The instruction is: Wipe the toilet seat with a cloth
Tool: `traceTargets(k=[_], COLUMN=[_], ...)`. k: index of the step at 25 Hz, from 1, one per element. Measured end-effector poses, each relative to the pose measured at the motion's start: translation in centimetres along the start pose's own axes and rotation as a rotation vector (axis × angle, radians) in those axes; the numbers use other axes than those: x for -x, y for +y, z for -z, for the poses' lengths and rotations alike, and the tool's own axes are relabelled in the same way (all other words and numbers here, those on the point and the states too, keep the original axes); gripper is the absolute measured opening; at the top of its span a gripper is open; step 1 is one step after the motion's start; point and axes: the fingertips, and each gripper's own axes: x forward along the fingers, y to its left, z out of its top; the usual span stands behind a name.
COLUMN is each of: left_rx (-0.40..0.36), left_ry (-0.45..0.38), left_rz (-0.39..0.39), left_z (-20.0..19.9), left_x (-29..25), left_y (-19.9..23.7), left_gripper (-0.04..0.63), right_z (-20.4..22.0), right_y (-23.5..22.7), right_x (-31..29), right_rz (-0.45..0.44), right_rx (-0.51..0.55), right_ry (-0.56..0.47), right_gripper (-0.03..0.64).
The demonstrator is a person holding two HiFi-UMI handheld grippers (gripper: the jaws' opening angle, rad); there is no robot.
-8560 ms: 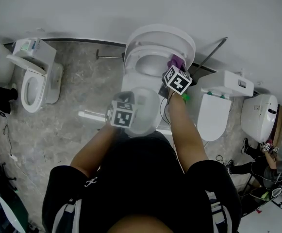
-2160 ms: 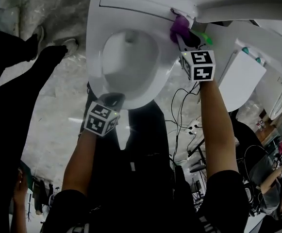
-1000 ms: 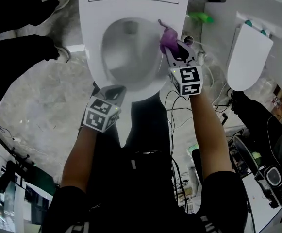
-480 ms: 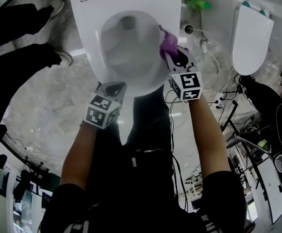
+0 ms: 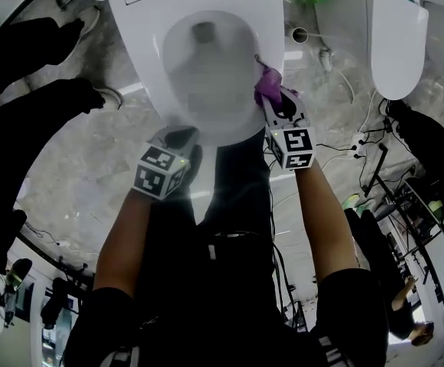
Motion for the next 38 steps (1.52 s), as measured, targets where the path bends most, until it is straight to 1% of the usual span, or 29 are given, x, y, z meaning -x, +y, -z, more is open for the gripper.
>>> traceTargets(k=[4, 8, 9, 11, 15, 18, 20, 24, 26, 27, 31, 34, 38], left_rx=[-0.010, -0.007, 0.000, 0.017, 0.038, 0.051, 0.058, 0.092, 0.107, 0.113, 0.142, 0.166, 0.172], left_ry=[0.008, 0.020, 0.018, 0.013, 0.017, 0.006, -0.002, -0.013, -0.018, -0.020, -0.044, -0.062, -0.079], left_rz=[0.003, 0.001, 0.002, 0.003, 0.000, 0.007, 0.004, -0.022, -0.034, -0.040, -0.060, -0.072, -0.080], left_z=[0.2, 0.4, 0.4, 0.5, 1.1, 1.3, 1.6, 2.6, 3.2, 3.4, 4.0, 4.0, 4.0], left_x=[0.6, 1.0, 1.2, 1.3, 0.9, 0.4, 0.6, 1.7, 2.2, 2.4, 3.3, 3.5, 3.9], left_y=[0.1, 0.4, 0.5, 0.7, 0.6, 0.2, -0.1, 0.5, 1.0, 1.2, 2.4, 3.1, 3.4], left_gripper=[0.009, 0.009, 0.009, 0.009, 0.009, 0.009, 0.009, 0.009, 0.009, 0.009, 0.009, 0.009, 0.009], right_z=[2.1, 3.8, 4.1, 4.7, 6.0, 6.9, 7.5, 8.4, 8.6, 8.6, 8.0, 7.3, 5.7], right_y=[1.4, 2.6, 3.1, 4.3, 7.1, 9.0, 10.8, 15.5, 17.6, 18.2, 19.6, 20.5, 22.2], right_x=[1.2, 2.3, 2.5, 2.7, 3.3, 3.6, 3.8, 4.0, 3.6, 3.4, 2.4, 1.5, -0.3], right_rz=[0.030, 0.024, 0.019, -0.003, -0.080, -0.165, -0.252, -0.447, -0.520, -0.541, -0.571, -0.568, -0.552], right_rx=[-0.026, -0.063, -0.059, -0.010, 0.089, 0.217, 0.319, 0.485, 0.550, 0.565, 0.559, 0.542, 0.495], right_ry=[0.018, 0.043, 0.052, 0.070, 0.096, 0.114, 0.120, 0.130, 0.133, 0.136, 0.151, 0.146, 0.122], right_gripper=[0.078, 0.078, 0.078, 0.078, 0.078, 0.078, 0.078, 0.078, 0.078, 0.078, 0.078, 0.078, 0.078])
